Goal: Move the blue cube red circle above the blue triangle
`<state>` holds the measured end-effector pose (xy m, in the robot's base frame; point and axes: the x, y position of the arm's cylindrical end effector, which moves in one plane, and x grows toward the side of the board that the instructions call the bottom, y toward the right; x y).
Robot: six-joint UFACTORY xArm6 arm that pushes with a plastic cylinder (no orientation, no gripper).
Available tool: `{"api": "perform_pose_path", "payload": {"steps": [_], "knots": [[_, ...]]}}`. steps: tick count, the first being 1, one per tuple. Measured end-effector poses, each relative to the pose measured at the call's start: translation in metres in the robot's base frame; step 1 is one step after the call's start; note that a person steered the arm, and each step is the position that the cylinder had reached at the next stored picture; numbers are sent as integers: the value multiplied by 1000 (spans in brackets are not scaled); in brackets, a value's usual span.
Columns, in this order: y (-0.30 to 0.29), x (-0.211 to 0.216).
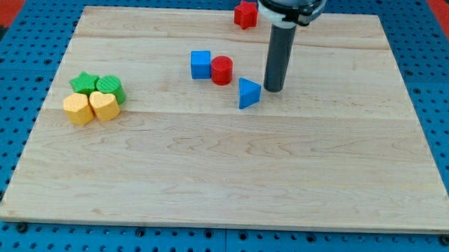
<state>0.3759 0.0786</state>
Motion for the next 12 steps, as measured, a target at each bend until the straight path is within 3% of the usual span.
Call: {"api": "perform_pose_path", "payload": {"steps": [1, 3, 4, 5, 8, 10, 12], "knots": [[-4, -38], [-114, -88], [-189, -90], [-228, -65], [-122, -41], [-118, -57], [-75, -66]]}}
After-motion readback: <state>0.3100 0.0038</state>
